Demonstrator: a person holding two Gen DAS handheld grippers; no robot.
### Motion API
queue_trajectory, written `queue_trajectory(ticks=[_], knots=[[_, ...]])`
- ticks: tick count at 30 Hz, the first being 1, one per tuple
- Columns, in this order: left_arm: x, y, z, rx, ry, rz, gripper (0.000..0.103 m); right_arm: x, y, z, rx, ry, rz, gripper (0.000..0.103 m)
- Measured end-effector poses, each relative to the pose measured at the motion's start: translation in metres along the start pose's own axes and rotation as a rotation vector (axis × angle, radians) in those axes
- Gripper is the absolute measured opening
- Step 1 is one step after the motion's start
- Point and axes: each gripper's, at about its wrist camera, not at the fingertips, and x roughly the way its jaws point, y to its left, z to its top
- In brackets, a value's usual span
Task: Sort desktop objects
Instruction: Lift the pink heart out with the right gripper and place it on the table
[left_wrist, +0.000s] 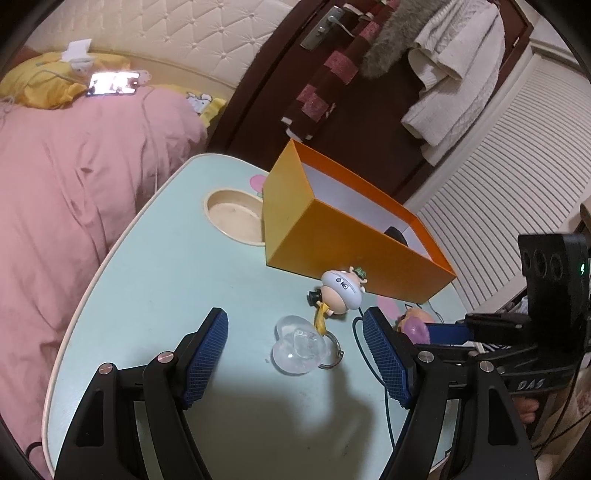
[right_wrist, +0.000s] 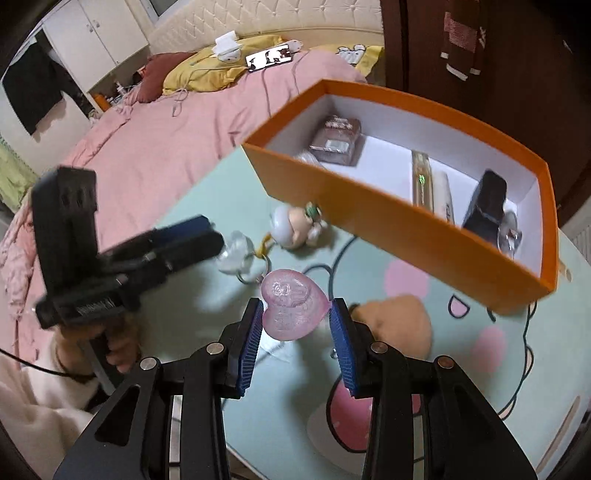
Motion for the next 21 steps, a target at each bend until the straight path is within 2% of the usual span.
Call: queue_trajectory(ticks=[3, 8, 12, 14, 15, 16, 21], knots=[[-0.001, 0.0, 0.0, 0.002, -0.003, 0.008, 0.075, 0.004, -0.003, -0.008, 0.0, -0.021, -0.021, 0.039], [-0.002, -0.002, -0.002, 0.017, -0.006, 0.024, 0.075, 0.002, -0.005, -0.014, 0.014, -0.078, 0.004, 0.039], [-0.002, -0.004, -0.002, 0.025, -0.01, 0.033, 0.075, -0.008, -0.01, -0.018, 0.043, -0.158, 0.035, 0.05], [-0.003, -0.004, -0.001, 0.03, -0.013, 0.037, 0.075, -0.018, -0.012, -0.022, 0.05, -0.22, 0.057, 0.063], [-0.004, -0.004, -0.001, 0.034, -0.018, 0.04, 0.075, -0.024, -0.014, -0.024, 0.058, -0.26, 0.065, 0.075], [-0.006, -0.005, 0.0, 0.039, -0.026, 0.045, 0.075, -0.032, -0.017, -0.029, 0.072, -0.312, 0.069, 0.079], [-0.02, -0.023, 0.012, 0.119, -0.08, 0.102, 0.075, -0.056, -0.043, -0.051, 0.166, -0.514, 0.052, 0.079]])
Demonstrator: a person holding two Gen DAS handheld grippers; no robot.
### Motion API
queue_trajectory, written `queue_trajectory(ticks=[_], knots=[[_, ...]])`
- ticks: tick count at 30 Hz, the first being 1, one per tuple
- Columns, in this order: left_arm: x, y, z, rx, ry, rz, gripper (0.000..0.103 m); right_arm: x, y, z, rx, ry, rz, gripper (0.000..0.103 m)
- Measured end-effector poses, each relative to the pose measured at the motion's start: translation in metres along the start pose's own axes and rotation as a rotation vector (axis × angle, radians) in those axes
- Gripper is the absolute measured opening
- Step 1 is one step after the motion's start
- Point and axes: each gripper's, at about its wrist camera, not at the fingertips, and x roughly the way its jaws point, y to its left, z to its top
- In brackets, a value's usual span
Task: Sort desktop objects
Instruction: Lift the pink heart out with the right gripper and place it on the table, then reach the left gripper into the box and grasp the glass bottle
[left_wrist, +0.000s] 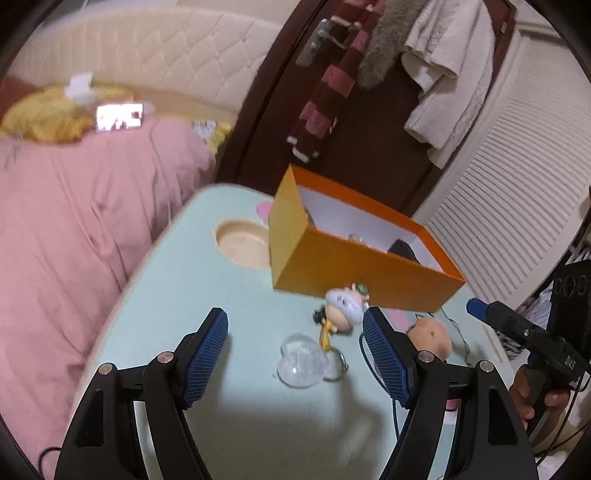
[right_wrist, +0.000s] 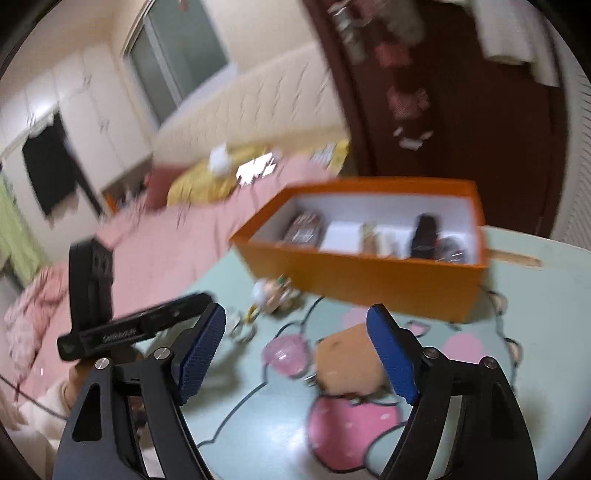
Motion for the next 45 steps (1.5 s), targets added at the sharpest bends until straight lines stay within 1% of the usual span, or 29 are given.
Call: queue_trajectory(ticks=[3, 5, 7, 9, 11, 12, 16, 17, 19, 23, 24, 25, 26, 28, 29, 31, 34, 40, 42, 43, 44, 45], knots=[[-0.008, -0.014, 0.021, 0.057, -0.011, 0.001, 0.075, -0.006, -0.022, -0.003, 0.083, -0.029, -0.005, 0.079], [-0.008, -0.023, 0.038, 0.07, -0.001, -0.009, 0.075, -0.008, -0.037, -0.007, 0.155, -0.037, 0.014, 0.079], [0.0, -0.036, 0.057, 0.08, 0.035, -0.016, 0.075, -0.007, -0.047, -0.009, 0.206, -0.036, 0.046, 0.079], [0.011, -0.049, 0.072, 0.096, 0.076, -0.001, 0.075, -0.006, -0.054, -0.011, 0.248, -0.039, 0.077, 0.079], [0.034, -0.063, 0.085, 0.101, 0.157, 0.017, 0.075, -0.005, -0.058, -0.013, 0.269, -0.045, 0.095, 0.079], [0.045, -0.069, 0.09, 0.096, 0.197, 0.014, 0.075, -0.004, -0.06, -0.013, 0.276, -0.05, 0.1, 0.079], [0.093, -0.083, 0.103, 0.035, 0.379, -0.05, 0.075, -0.009, -0.062, -0.016, 0.286, -0.066, 0.107, 0.079], [0.104, -0.086, 0.106, 0.032, 0.414, -0.043, 0.075, -0.009, -0.063, -0.017, 0.288, -0.065, 0.111, 0.079], [0.126, -0.095, 0.111, 0.042, 0.473, -0.004, 0.075, -0.009, -0.064, -0.018, 0.295, -0.063, 0.116, 0.079], [0.162, -0.108, 0.111, 0.075, 0.554, 0.058, 0.075, -0.008, -0.07, -0.02, 0.327, -0.055, 0.13, 0.079], [0.172, -0.109, 0.109, 0.078, 0.577, 0.073, 0.072, -0.009, -0.071, -0.021, 0.336, -0.053, 0.135, 0.079], [0.182, -0.11, 0.107, 0.081, 0.6, 0.087, 0.067, -0.009, -0.072, -0.021, 0.342, -0.052, 0.139, 0.079], [0.191, -0.111, 0.105, 0.087, 0.617, 0.106, 0.064, -0.009, -0.073, -0.021, 0.347, -0.052, 0.142, 0.079], [0.203, -0.108, 0.101, 0.086, 0.635, 0.145, 0.058, -0.009, -0.073, -0.022, 0.351, -0.049, 0.142, 0.079], [0.209, -0.105, 0.099, 0.076, 0.646, 0.155, 0.056, -0.01, -0.073, -0.022, 0.349, -0.048, 0.14, 0.079], [0.212, -0.101, 0.099, 0.045, 0.651, 0.136, 0.055, -0.01, -0.071, -0.023, 0.343, -0.046, 0.14, 0.079], [0.209, -0.098, 0.099, 0.042, 0.653, 0.129, 0.051, -0.011, -0.068, -0.023, 0.332, -0.044, 0.142, 0.079], [0.2, -0.087, 0.1, 0.041, 0.651, 0.145, 0.051, -0.009, -0.07, -0.024, 0.344, -0.033, 0.149, 0.079], [0.2, -0.09, 0.099, 0.068, 0.648, 0.153, 0.05, -0.008, -0.071, -0.023, 0.349, -0.031, 0.152, 0.079], [0.202, -0.094, 0.098, 0.106, 0.648, 0.168, 0.045, -0.008, -0.071, -0.023, 0.35, -0.03, 0.152, 0.079], [0.204, -0.099, 0.096, 0.143, 0.648, 0.184, 0.039, -0.008, -0.072, -0.023, 0.352, -0.029, 0.152, 0.079], [0.205, -0.104, 0.095, 0.181, 0.647, 0.199, 0.028, -0.007, -0.072, -0.023, 0.352, -0.027, 0.152, 0.079]])
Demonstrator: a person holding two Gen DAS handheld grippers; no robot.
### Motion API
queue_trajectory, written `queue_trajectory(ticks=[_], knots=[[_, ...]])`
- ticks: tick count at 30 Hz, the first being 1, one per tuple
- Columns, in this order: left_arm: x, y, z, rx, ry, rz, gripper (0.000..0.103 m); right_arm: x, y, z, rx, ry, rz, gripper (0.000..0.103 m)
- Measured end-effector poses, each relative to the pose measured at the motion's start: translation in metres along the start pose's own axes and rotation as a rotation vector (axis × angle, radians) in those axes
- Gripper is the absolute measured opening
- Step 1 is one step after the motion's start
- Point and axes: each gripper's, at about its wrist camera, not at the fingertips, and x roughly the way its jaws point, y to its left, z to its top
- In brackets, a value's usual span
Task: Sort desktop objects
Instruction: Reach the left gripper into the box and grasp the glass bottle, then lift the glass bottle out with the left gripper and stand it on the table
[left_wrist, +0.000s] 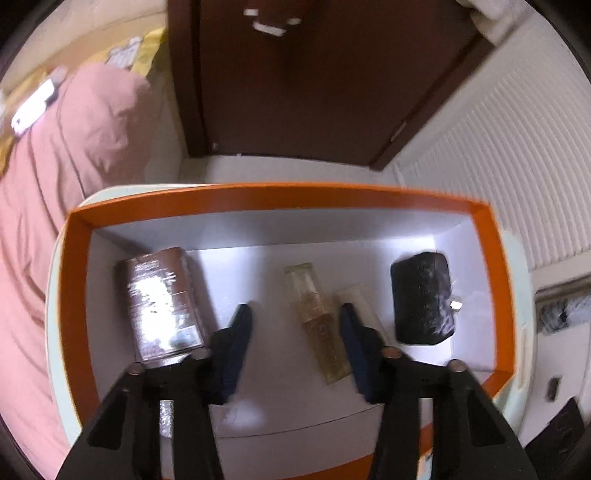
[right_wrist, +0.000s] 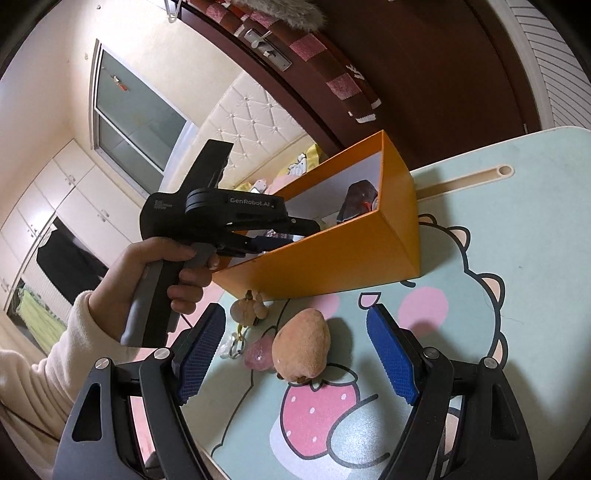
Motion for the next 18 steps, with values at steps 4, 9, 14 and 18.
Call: queue_trajectory(ticks=[4, 9, 14, 18], knots=[[0.003, -0.017, 0.0, 0.102, 0.0, 0.046, 0.017, 0.0, -0.001, 0.001, 0.0, 0.003, -0.001, 0.079], [-0.002, -0.008, -0.004, 0.081, -0.027, 0.003, 0.016, -0.001, -0.001, 0.001, 0.0, 0.004, -0.003, 0.079], [-0.039, -0.001, -0.017, 0.066, -0.135, -0.071, 0.016, 0.0, -0.002, 0.001, 0.002, 0.01, -0.004, 0.079], [-0.081, 0.006, -0.038, 0.045, -0.227, -0.149, 0.016, 0.001, -0.002, 0.001, 0.0, 0.011, -0.007, 0.079]])
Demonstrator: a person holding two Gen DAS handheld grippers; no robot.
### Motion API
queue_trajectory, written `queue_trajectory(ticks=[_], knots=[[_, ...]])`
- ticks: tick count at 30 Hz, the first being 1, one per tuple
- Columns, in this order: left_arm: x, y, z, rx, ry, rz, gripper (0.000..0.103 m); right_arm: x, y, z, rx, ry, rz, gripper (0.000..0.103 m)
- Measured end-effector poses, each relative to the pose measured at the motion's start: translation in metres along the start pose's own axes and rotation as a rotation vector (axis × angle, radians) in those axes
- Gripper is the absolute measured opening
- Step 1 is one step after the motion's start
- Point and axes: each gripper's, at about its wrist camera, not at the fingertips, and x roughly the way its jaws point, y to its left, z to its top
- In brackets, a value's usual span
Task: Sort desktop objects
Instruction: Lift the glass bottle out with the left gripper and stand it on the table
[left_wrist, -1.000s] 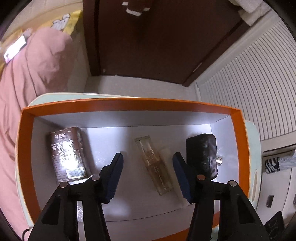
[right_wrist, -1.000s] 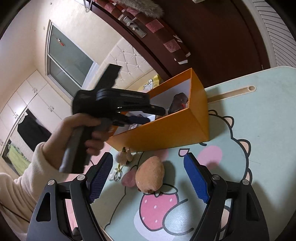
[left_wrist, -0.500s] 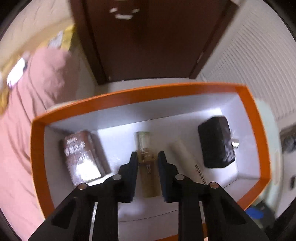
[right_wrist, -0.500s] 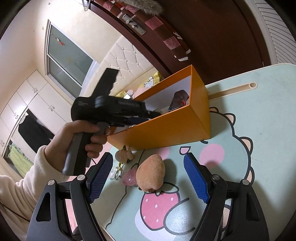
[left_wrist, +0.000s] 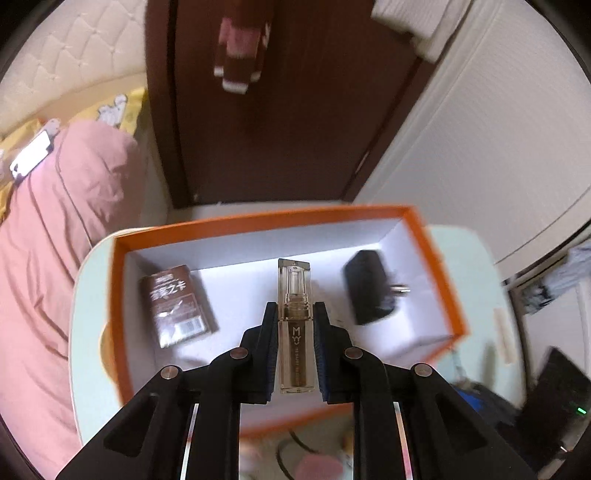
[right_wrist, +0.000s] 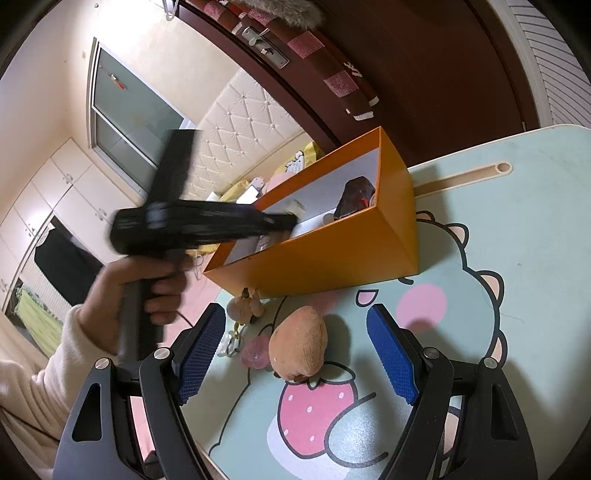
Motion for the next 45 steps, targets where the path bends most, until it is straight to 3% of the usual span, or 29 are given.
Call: queue_trajectory(ticks=[5, 12, 16, 24, 26, 28, 31, 40, 45], knots=[[-0.041, 0.005, -0.03, -0.002, -0.068, -0.061, 0.016, 0.001, -0.003, 0.0, 0.01, 0.003, -0.003, 0.079], [-0.034, 0.019, -0.091, -0.019, -0.04, -0.101, 0.016, 0.001, -0.006, 0.0, 0.018, -0.005, -0.009, 0.079], [-0.022, 0.013, -0.116, 0.018, -0.019, -0.073, 0.016, 0.002, -0.006, -0.001, 0.008, -0.008, -0.026, 0.079], [-0.017, 0.014, -0.134, 0.049, -0.084, -0.037, 0.017, 0.005, -0.001, -0.003, -0.017, 0.007, -0.077, 0.079], [-0.02, 0.015, -0.137, 0.063, -0.121, -0.032, 0.023, 0.006, 0.0, -0.003, -0.023, 0.013, -0.091, 0.079], [-0.024, 0.016, -0.14, 0.066, -0.168, -0.042, 0.044, 0.007, 0.002, -0.002, -0.026, 0.02, -0.102, 0.079], [-0.031, 0.018, -0.146, 0.06, -0.246, -0.065, 0.056, 0.009, 0.005, 0.0, -0.033, 0.028, -0.118, 0.079], [-0.048, 0.036, -0.161, 0.026, -0.444, -0.057, 0.067, 0.007, 0.028, 0.02, -0.107, 0.047, -0.164, 0.079], [-0.047, 0.04, -0.165, 0.04, -0.47, -0.008, 0.073, 0.018, 0.057, 0.059, -0.229, 0.091, -0.259, 0.079]])
